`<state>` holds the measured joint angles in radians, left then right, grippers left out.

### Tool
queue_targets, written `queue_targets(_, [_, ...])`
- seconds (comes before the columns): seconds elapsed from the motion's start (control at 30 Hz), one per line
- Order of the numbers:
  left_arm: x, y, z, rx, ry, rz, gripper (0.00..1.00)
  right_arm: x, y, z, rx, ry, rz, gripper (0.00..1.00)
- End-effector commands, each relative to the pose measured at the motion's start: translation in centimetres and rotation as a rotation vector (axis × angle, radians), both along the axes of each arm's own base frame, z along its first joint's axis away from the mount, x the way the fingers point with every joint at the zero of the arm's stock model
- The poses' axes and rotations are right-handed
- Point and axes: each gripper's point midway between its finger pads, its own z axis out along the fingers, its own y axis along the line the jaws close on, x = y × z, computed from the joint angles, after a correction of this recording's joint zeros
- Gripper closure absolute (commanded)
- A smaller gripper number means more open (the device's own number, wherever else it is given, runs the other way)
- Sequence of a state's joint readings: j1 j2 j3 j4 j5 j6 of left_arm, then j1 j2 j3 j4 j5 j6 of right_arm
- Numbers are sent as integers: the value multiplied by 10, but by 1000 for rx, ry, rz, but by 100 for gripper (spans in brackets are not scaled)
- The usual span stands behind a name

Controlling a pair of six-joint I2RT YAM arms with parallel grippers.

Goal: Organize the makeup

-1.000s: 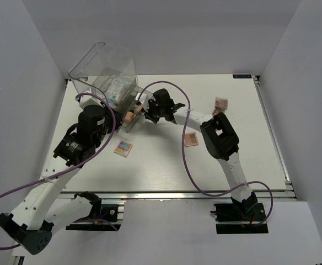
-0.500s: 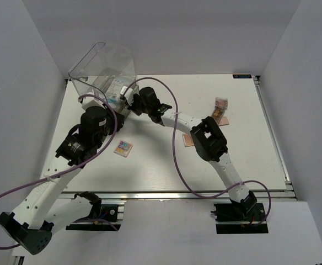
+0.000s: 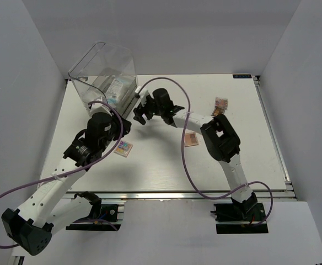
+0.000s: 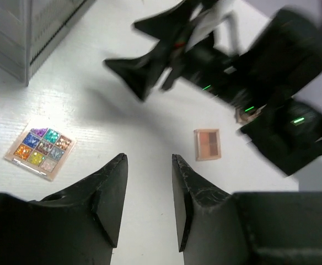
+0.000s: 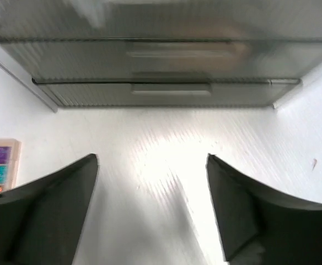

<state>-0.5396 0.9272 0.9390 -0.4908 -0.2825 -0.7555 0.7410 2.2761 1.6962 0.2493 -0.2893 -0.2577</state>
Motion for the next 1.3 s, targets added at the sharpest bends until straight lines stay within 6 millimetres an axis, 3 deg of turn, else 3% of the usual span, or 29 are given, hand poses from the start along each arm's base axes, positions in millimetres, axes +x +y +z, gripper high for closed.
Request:
queue_targets(0.0, [4, -16, -6, -17, -11, -74, 52, 14, -32, 55, 176, 125, -3, 11])
queue_targets(0.03, [6, -18, -7, -20, -14, -78, 51, 15, -32, 55, 213, 210, -24, 11])
queue_targets(0.13, [8, -21, -8, -8, -12, -91, 51, 9, -28, 26, 267, 502, -27, 11])
queue_targets(0.17, [9, -20, -9, -3, -9, -87, 50, 13, -22, 33, 313, 543, -25, 14])
queue_targets(0.2, [8, -20, -10, 6, -4, -90, 50, 11, -19, 20, 333, 609, -29, 21])
queue_targets(0.23, [9, -19, -8, 9, -7, -86, 50, 6, -14, 20, 383, 710, -51, 24])
queue_targets(0.27, [9, -18, -8, 14, -4, -81, 50, 4, -7, 24, 424, 728, -32, 27])
queue_targets(0.3, [9, -17, -10, 19, 8, -74, 50, 1, -2, 12, 428, 790, -32, 33])
queue_targets(0.47, [8, -12, -12, 0, 12, -40, 49, 3, 15, 12, 544, 983, -37, 38])
queue_targets(0.73, [7, -11, -19, -24, 27, -13, 49, 26, 38, 17, 626, 1007, -57, 34])
queue_targets(1.27, [5, -5, -14, -46, 25, 29, 49, 31, 58, -2, 672, 1040, -100, 44])
